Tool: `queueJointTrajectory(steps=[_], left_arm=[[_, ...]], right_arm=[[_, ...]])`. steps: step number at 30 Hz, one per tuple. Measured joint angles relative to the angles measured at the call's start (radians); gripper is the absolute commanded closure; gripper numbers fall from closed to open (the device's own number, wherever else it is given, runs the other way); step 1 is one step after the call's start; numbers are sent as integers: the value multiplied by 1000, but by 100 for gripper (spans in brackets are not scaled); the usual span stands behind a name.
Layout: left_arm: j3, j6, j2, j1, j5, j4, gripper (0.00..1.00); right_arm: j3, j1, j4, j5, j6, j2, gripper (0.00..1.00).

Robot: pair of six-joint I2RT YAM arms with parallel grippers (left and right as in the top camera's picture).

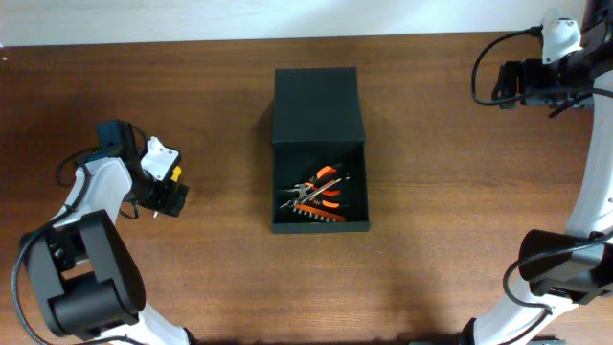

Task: Pack container
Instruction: 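Lower the left gripper and grasp the yellow-black screwdriver handle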

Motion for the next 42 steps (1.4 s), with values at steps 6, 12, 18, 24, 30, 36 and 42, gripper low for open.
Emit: queueJointTrajectory(steps=[6,12,18,24,30,36,42], left_arm=[[0,0,33,0,-36,8,1],[0,-1,42,-11,-70,11,1],[1,-1,42,-50,-76,63,1],[1,-5,42,-78,-79,78,1],[1,-23,42,-78,-79,78,0],[24,-43,69,-78,-42,74,0],[44,-61,92,-76,6,77,0]], right_arm=[[0,0,0,0,0,0,1],[0,0,0,0,0,0,1],[0,0,0,0,1,0,1],[0,0,0,0,0,0,1],[0,0,0,0,0,0,1],[0,0,-1,0,0,0,1],[0,0,-9,0,0,0,1]])
